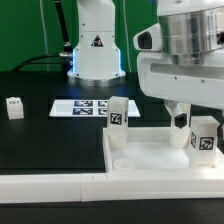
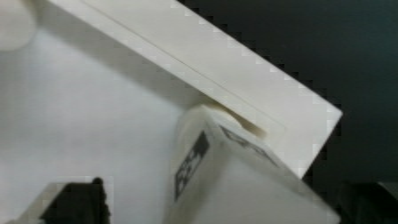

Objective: Assemble square table

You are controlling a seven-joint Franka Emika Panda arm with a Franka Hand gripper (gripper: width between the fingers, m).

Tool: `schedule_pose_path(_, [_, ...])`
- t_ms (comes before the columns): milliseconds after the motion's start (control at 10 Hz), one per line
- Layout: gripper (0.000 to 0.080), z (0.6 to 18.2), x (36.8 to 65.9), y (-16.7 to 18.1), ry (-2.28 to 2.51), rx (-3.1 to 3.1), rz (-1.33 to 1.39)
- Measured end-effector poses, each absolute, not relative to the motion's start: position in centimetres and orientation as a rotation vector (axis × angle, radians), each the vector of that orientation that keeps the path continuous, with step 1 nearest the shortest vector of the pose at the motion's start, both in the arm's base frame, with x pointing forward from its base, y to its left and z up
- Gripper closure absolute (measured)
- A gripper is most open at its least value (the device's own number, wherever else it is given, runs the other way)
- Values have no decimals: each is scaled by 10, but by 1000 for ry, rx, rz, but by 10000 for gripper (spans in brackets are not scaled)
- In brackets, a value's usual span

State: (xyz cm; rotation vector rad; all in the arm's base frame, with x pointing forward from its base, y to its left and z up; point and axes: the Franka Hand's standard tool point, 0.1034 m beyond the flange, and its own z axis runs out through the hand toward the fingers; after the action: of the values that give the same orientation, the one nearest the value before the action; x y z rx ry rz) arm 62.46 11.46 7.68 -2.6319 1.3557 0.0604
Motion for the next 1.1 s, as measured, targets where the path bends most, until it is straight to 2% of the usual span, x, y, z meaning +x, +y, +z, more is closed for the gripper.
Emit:
schedule_pose_path(300, [151, 74, 618, 122, 961, -2868, 42])
schedule_pose_path(600, [151, 74, 617, 132, 279, -3050, -12])
schedule_pose_path(700, [151, 74, 617, 132, 246, -3052, -12])
schedule_pose_path(800, [196, 74, 617, 132, 274, -3049, -11])
schedule_pose_path(900, [196, 74, 616, 132, 291, -3048, -10])
schedule_pose_path(1000, [373, 74, 616, 132, 297, -3047, -9])
schedule_pose_path(1100, [373, 73, 615, 130, 443, -3029, 1])
